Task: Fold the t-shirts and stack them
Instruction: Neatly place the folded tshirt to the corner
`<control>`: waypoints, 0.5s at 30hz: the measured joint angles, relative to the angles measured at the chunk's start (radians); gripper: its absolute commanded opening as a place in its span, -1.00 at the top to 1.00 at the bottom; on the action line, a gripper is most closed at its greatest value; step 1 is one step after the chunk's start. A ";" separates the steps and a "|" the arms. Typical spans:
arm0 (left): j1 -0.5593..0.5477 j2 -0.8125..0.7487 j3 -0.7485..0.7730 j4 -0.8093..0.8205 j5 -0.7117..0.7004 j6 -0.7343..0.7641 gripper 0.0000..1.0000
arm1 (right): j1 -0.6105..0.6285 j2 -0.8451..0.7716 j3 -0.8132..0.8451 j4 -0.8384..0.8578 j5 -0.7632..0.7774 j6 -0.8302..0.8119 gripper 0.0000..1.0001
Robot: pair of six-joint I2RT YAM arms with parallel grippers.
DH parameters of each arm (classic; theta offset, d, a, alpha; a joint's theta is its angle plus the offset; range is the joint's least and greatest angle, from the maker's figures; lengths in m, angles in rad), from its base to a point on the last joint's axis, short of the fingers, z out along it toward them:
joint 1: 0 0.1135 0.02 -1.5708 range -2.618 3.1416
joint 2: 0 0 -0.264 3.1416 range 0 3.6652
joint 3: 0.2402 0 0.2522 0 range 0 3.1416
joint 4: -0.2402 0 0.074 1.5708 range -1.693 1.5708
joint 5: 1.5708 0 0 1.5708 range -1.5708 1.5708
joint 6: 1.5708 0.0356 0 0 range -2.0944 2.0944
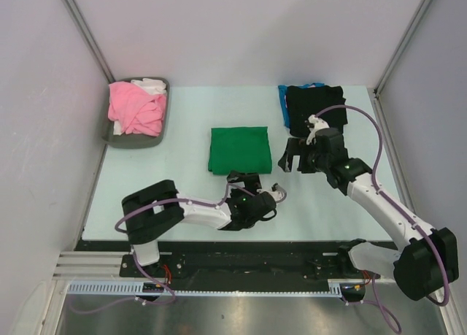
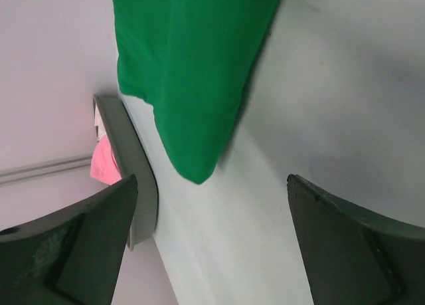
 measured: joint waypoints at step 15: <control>0.200 0.237 0.128 0.321 0.071 0.219 -0.95 | -0.182 -0.058 -0.095 0.097 -0.137 0.112 -0.99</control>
